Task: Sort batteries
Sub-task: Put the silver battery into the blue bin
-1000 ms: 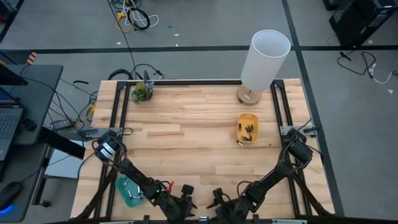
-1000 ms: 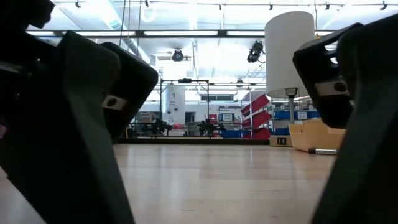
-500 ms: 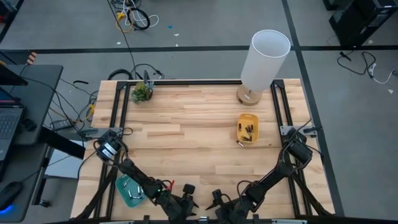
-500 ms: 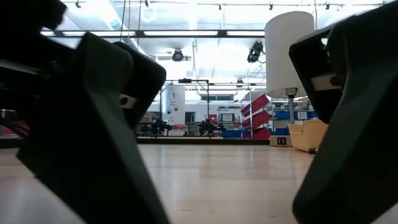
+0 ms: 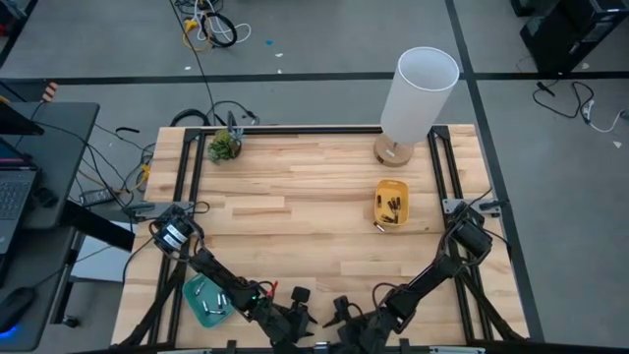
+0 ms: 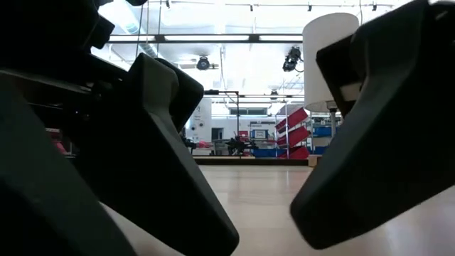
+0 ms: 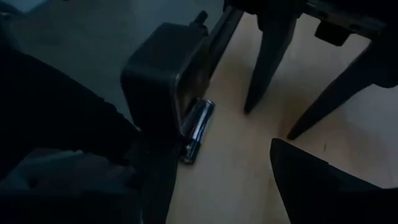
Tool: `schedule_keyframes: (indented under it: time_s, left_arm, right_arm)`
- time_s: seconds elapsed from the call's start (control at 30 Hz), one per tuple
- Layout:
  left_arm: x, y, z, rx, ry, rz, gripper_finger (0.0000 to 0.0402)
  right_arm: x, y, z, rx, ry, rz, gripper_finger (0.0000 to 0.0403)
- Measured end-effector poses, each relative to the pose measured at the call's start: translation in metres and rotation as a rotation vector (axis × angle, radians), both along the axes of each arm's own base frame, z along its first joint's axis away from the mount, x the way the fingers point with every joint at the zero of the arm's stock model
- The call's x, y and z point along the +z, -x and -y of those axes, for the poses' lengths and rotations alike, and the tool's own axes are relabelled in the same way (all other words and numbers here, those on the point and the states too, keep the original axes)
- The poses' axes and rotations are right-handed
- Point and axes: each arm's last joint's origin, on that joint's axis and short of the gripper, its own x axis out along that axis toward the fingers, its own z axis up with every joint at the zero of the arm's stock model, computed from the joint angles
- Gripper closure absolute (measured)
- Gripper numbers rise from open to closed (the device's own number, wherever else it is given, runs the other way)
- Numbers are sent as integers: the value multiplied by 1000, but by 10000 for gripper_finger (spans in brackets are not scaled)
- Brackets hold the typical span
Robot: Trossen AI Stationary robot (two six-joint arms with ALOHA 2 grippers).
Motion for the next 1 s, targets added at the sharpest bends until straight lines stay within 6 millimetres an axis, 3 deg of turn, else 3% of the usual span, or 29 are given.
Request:
schedule_keyframes:
  time_s: [0.3,0.7,0.87,1.0]
  left_arm:
    - [0,0,0,-1,-1,0,239]
    - [-1,-1,-4,71,-49,14,238]
    - [10,6,-13,155,-171,-34,238]
    - [33,18,-27,279,-253,-79,238]
  right_arm:
    - [-3,-1,3,-9,27,-22,160]
    - [-4,-7,16,-170,50,-19,161]
    - [-5,-11,22,-214,55,-17,161]
    - [-5,-13,24,-213,71,-13,161]
